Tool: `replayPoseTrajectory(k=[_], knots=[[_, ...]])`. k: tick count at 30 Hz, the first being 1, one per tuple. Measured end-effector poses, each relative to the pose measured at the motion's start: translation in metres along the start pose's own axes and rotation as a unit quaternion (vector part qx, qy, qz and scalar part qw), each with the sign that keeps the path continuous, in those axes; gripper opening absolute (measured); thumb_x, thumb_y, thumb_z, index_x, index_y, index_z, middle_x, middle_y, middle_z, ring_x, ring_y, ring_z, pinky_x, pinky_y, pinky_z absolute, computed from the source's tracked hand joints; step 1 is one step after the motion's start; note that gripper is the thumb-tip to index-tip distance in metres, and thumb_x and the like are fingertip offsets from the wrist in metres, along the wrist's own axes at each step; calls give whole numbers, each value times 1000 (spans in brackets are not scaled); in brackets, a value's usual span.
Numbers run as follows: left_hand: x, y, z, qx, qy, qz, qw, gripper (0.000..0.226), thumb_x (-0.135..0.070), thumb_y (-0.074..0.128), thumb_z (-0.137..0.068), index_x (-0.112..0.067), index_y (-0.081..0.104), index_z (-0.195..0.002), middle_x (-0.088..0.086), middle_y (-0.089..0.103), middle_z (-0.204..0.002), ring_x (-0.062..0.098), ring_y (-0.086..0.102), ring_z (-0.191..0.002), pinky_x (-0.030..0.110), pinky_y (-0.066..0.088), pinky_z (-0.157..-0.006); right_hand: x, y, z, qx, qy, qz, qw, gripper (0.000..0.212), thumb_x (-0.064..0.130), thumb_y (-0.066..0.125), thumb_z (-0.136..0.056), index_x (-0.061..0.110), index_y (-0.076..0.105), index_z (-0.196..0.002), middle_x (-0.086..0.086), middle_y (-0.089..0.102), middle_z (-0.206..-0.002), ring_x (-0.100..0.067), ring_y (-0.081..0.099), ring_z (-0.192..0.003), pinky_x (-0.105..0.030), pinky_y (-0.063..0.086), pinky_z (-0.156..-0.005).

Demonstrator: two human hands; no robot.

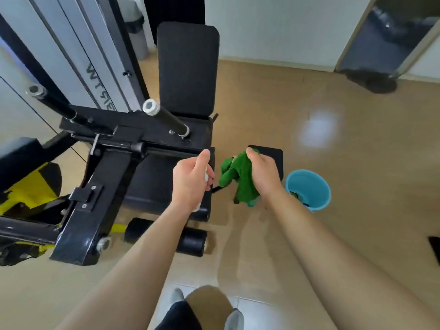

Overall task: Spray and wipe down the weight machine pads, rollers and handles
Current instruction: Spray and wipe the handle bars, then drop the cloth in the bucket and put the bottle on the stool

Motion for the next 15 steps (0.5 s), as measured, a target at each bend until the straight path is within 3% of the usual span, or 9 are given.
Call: replayPoseTrajectory(k=[4, 5, 8, 9, 12, 15], knots=[[-1, 84, 2, 75, 0, -10, 997, 64, -45, 50, -104, -6, 58, -53, 15, 57, -52, 17, 53, -47, 34, 50, -65, -24, -70, -21, -55, 36, -2, 998, 53, 47, 53, -96, -4, 69, -92, -18, 73, -92, -34, 69, -86, -38, 54, -86], [-3, 103, 0, 89, 2, -15, 996, 64, -46, 49, -102, -7, 58, -51, 17, 57, -53, 18, 52, -47, 35, 50, -64, -29, -87, -27, -69, 46, 3, 997, 51, 44, 53, -98, -4, 69, -93, -16, 73, -88, -30, 69, -83, -36, 54, -84], [-4, 158, -9, 117, -11, -18, 993, 62, -40, 51, -106, -8, 58, -53, 11, 57, -52, 19, 51, -46, 32, 50, -58, -41, -131, -49, -92, 65, -10, 994, 43, 37, 52, -102, 5, 70, -79, 1, 67, -67, -13, 64, -63, -20, 49, -57], [-6, 176, -13, 127, -13, -20, 992, 62, -39, 51, -107, -7, 58, -55, 10, 57, -52, 19, 51, -46, 31, 50, -58, -43, -143, -55, -99, 71, -12, 992, 42, 39, 52, -101, 10, 69, -76, 3, 68, -67, -14, 65, -65, -20, 49, -57], [-10, 227, -30, 153, -14, -16, 988, 62, -36, 51, -108, 3, 60, -60, 11, 56, -51, 18, 50, -45, 26, 48, -55, -53, -179, -83, -131, 88, -20, 987, 43, 49, 52, -95, 11, 72, -88, -6, 74, -87, -26, 70, -85, -36, 54, -78], [-7, 275, -54, 173, -25, 1, 985, 63, -35, 51, -108, 6, 60, -62, 13, 55, -53, 20, 49, -46, 27, 45, -53, -62, -211, -118, -153, 106, -19, 982, 45, 52, 52, -92, 11, 69, -96, -8, 72, -92, -28, 68, -89, -39, 53, -85]])
Point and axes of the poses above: each hand's wrist, its own z-axis away from the middle knuckle, its own y-axis out of the palm, x = y × z, the point moved 10 cm from there along -z, towards the middle knuckle
